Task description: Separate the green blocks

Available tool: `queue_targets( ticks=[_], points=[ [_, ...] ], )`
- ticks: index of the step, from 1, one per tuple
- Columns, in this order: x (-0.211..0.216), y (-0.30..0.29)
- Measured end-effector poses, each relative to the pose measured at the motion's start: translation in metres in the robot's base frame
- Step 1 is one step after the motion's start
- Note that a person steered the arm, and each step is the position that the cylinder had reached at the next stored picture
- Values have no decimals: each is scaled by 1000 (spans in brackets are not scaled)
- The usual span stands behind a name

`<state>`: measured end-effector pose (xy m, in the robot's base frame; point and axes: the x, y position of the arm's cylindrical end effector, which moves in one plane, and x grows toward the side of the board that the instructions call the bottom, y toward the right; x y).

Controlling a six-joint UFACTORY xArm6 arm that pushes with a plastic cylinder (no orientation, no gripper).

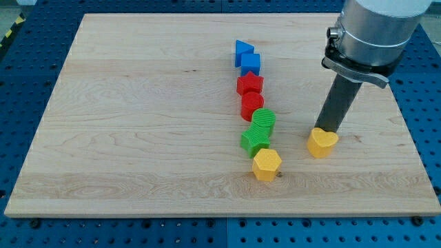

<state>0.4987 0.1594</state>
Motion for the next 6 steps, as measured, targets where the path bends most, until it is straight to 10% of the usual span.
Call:
queue_targets(
  ticks=[6],
  points=[
    [47,-161]
  ],
)
